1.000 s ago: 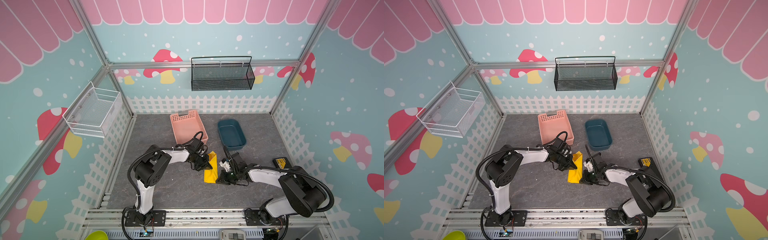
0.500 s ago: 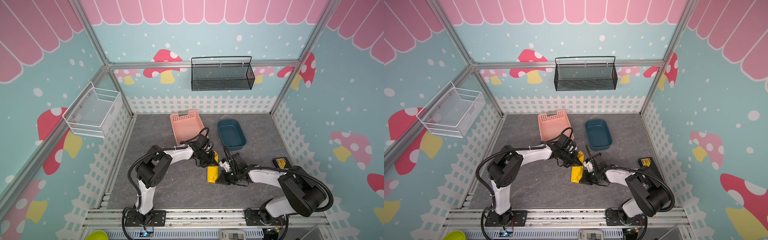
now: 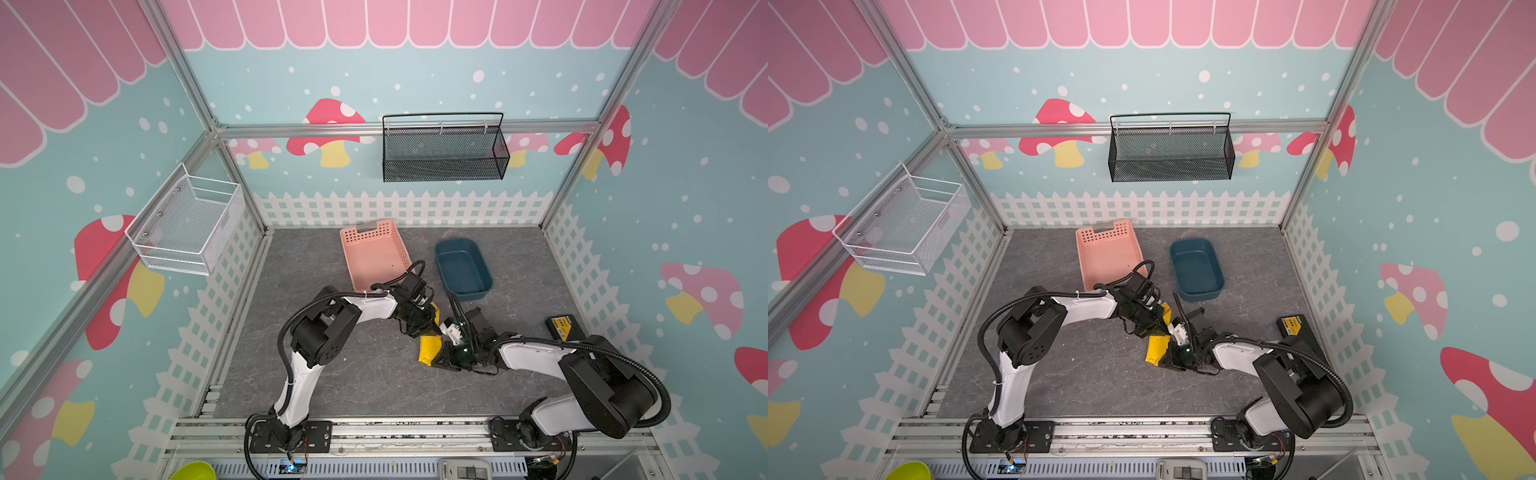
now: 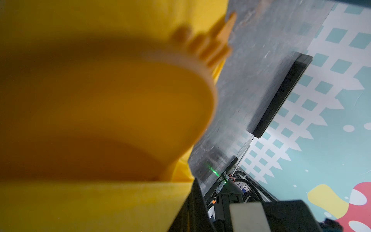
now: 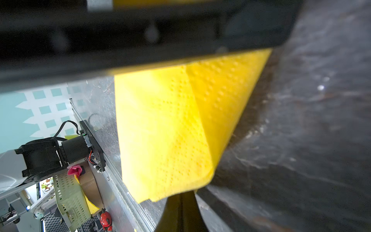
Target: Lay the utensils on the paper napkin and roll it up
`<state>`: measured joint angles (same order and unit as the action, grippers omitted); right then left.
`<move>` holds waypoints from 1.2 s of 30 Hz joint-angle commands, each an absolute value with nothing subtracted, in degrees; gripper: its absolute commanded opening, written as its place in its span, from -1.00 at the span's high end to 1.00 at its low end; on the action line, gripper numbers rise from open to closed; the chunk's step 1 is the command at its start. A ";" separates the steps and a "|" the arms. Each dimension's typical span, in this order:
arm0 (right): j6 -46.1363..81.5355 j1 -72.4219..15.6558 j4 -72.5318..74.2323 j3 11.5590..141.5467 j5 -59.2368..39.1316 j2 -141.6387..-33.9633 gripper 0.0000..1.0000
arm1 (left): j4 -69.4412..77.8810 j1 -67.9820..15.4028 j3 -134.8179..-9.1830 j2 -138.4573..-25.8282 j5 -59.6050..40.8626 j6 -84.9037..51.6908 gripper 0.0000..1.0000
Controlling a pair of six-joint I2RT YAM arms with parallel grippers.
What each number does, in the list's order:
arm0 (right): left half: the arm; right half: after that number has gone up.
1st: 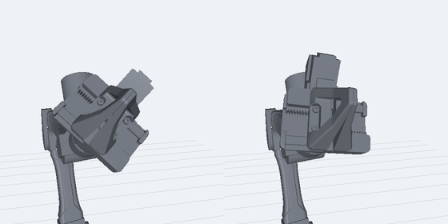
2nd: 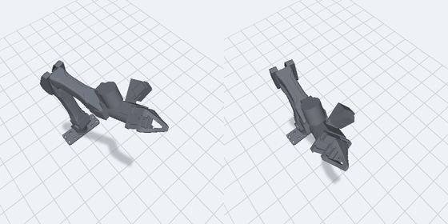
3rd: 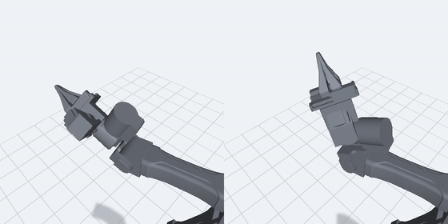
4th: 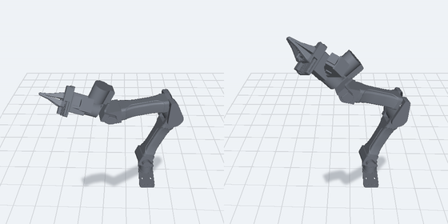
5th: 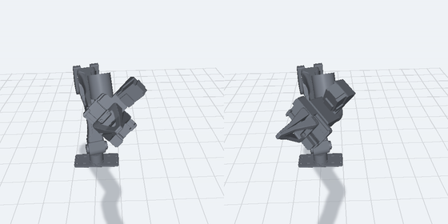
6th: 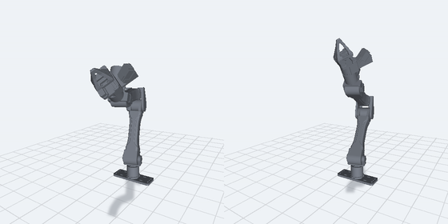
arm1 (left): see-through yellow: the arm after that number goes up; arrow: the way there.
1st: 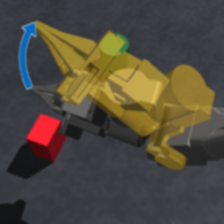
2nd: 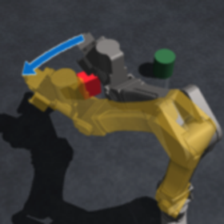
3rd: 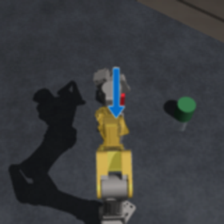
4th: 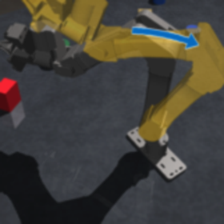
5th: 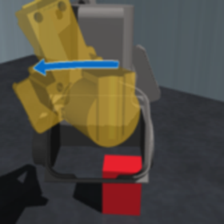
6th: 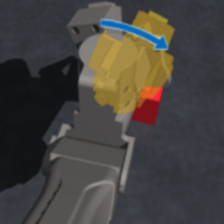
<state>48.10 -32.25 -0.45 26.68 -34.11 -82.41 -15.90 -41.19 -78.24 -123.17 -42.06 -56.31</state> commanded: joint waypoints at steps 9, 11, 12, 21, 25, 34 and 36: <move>49.07 -31.48 -8.16 26.75 -26.43 -78.72 1.00 | -3.74 -41.83 -72.94 -123.90 -39.35 -64.55 0.93; 49.69 -31.04 -8.15 26.71 -26.03 -77.27 1.00 | 0.24 -41.51 -70.81 -123.62 -38.85 -66.97 0.93; 50.11 -30.79 -8.11 26.55 -25.79 -76.38 1.00 | 2.71 -41.32 -69.53 -123.43 -38.61 -68.53 0.93; 55.74 -28.12 -2.39 23.36 -28.91 -71.29 0.97 | 10.67 -40.79 -64.99 -121.66 -35.47 -73.11 0.94; 59.33 -27.91 1.61 20.12 -30.65 -70.69 1.00 | 11.88 -40.56 -63.68 -121.14 -35.11 -73.60 0.94; 65.21 -27.57 15.08 15.09 -33.65 -72.62 1.00 | 16.13 -40.43 -61.94 -121.32 -36.11 -76.10 0.93; 66.70 -27.56 17.04 14.86 -34.07 -73.11 1.00 | 15.91 -40.43 -61.84 -121.11 -36.21 -75.99 0.93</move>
